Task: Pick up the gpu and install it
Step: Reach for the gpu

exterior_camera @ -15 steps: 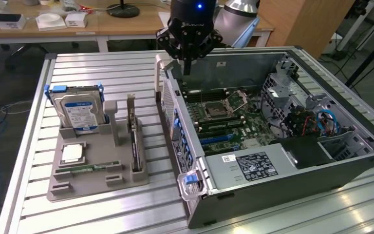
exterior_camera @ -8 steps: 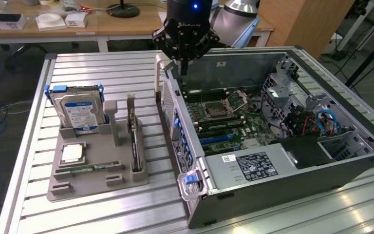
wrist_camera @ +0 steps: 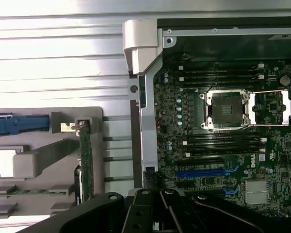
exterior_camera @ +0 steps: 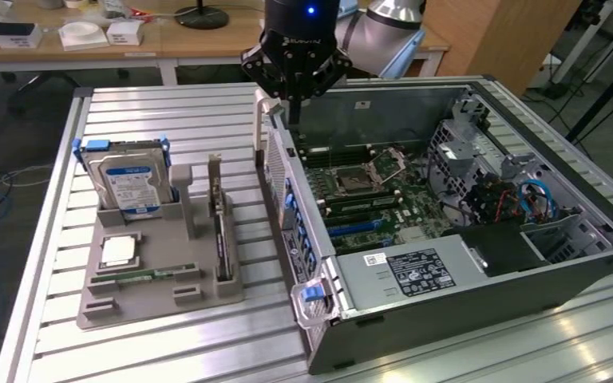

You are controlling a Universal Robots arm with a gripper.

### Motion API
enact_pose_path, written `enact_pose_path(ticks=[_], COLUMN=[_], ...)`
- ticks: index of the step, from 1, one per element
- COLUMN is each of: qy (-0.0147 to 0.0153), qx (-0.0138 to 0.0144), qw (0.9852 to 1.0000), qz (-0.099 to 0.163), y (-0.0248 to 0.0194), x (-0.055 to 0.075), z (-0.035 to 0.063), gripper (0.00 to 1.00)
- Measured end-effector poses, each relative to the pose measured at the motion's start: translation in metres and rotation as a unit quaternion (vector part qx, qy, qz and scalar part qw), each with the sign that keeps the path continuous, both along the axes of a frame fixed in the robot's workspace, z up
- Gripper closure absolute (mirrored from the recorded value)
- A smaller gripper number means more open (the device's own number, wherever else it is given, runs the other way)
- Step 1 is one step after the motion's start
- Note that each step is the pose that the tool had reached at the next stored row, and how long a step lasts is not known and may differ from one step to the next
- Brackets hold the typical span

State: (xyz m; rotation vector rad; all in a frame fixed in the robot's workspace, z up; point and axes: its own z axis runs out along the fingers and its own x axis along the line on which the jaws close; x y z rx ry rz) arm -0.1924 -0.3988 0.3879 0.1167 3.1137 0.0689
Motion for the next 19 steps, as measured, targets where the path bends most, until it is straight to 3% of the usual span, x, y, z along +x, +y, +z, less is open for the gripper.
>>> enact_pose_path(ticks=[19], qy=[0.0000], qx=[0.0000], qw=[1.0000], qz=[0.000], y=[0.0000], x=[-0.017], z=[-0.0005], gripper=[0.89])
